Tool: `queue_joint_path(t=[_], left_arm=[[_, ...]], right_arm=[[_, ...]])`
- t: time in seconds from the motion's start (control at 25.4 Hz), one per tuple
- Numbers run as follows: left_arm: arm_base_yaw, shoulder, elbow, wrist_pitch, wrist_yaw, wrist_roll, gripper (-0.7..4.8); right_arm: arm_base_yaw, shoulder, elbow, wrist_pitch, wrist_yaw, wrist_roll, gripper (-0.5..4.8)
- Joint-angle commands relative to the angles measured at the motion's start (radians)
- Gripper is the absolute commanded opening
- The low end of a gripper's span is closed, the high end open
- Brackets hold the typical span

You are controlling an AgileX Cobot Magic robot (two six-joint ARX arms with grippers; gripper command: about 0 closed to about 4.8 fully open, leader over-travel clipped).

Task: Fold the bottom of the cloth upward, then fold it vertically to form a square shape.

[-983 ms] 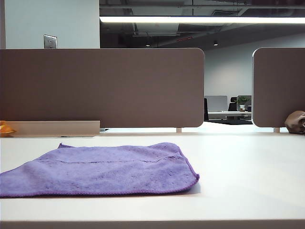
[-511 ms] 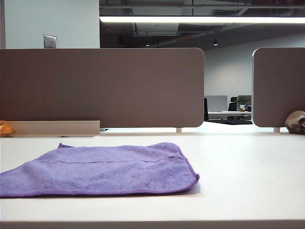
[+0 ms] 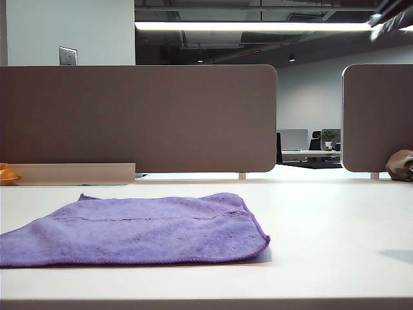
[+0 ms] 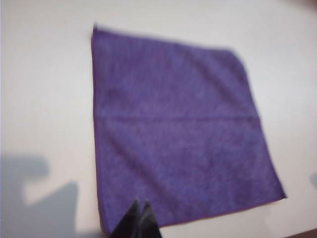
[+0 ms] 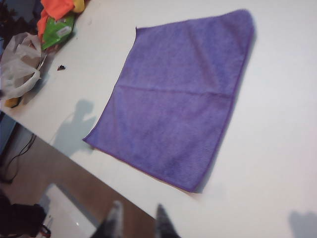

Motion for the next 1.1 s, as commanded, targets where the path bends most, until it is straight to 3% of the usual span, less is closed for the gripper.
queue_joint_path(t=[0.04,0.12,0.28,0.47,0.67,0.83,1.1], left_arm=[[0.000,0.164,0.017,-0.001,0.014,-0.003,0.46],[0.000,0.251,0.026,0.000,0.039,0.003,0.80],[0.000,0.439,0.072,0.000,0.078,0.046,0.84],[0.001,0.480,0.100,0.000,0.078,0.050,0.85],[-0.001,0.485,0.100,-0.001,0.073,0.067,0.89],[0.000,0.511,0.097,-0.028,0.028,0.068,1.53],[-0.002,0.561,0.095,-0.131,-0.022,0.109,1.53]], right_arm=[[0.000,0.127,0.036,0.032,-0.087,-0.004,0.87],[0.001,0.211,0.060,0.035,-0.118,-0.003,0.95],[0.014,0.412,0.124,0.060,-0.132,-0.005,1.10],[0.033,0.518,0.156,0.057,-0.134,-0.003,1.72],[0.105,0.597,0.162,0.080,-0.129,-0.003,1.73],[0.172,0.655,0.162,0.063,-0.064,-0.003,1.74],[0.178,0.670,0.161,0.018,-0.027,-0.004,1.94]])
